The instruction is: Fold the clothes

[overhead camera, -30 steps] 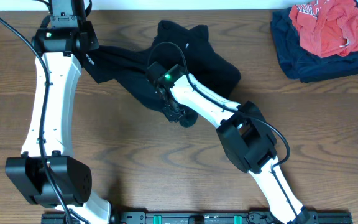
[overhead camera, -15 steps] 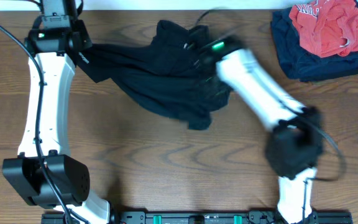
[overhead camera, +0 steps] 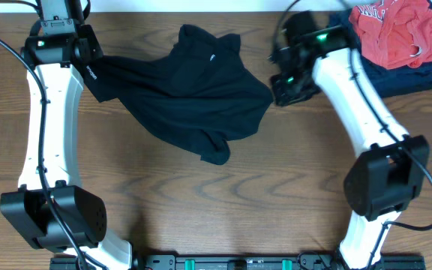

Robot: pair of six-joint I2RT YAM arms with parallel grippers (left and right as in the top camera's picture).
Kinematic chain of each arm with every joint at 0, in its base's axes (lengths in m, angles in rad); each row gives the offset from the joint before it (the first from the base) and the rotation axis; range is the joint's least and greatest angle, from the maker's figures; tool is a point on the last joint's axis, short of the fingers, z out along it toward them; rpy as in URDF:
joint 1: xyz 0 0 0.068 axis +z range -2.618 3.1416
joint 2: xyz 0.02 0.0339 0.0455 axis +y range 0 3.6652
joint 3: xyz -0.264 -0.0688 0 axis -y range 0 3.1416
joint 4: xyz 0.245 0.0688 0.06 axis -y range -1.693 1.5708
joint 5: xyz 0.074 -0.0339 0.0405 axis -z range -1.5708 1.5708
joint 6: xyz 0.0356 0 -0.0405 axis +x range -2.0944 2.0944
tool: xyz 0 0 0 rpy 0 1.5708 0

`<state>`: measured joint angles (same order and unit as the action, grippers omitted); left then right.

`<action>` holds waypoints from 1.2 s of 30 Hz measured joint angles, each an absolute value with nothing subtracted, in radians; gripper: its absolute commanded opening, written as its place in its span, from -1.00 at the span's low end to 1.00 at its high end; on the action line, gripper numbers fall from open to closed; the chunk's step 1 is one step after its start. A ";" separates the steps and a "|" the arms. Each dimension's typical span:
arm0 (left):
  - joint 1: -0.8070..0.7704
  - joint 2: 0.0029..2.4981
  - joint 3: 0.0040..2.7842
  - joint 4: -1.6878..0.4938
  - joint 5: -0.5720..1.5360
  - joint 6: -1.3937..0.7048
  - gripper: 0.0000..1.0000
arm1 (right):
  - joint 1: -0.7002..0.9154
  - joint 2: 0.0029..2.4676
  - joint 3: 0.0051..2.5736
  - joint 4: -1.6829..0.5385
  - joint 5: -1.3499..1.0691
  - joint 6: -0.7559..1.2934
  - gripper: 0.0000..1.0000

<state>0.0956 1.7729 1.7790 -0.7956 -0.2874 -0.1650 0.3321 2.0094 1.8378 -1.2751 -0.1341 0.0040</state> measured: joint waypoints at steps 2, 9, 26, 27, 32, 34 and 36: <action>0.096 1.773 1.779 -0.796 -0.287 -0.166 -0.88 | 0.377 2.009 1.814 -1.261 -0.149 -0.008 -0.09; 0.096 1.773 1.779 -0.797 -0.287 -0.169 -0.88 | 0.543 2.009 1.637 -1.074 -0.176 -0.062 0.09; 0.096 1.773 1.779 -0.804 -0.287 -0.169 -0.88 | 0.719 2.012 1.384 -0.757 -0.157 -0.170 0.01; 0.096 1.773 1.779 -0.804 -0.287 -0.169 -0.88 | 0.724 2.014 1.383 -0.752 -0.157 -0.171 0.01; 0.096 1.773 1.779 -0.804 -0.287 -0.169 -0.88 | 0.751 2.017 1.383 -0.706 -0.157 -0.179 -0.02; 0.096 1.773 1.779 -0.804 -0.287 -0.170 -0.88 | 0.754 2.021 1.383 -0.693 -0.157 -0.182 -0.07; 0.096 1.773 1.779 -0.804 -0.287 -0.171 -0.88 | 0.757 2.029 1.383 -0.691 -0.156 -0.185 -0.16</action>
<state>0.0956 1.7729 1.7790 -0.8043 -0.2874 -0.1715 0.7570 2.0293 1.3827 -0.6907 -0.1562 -0.1852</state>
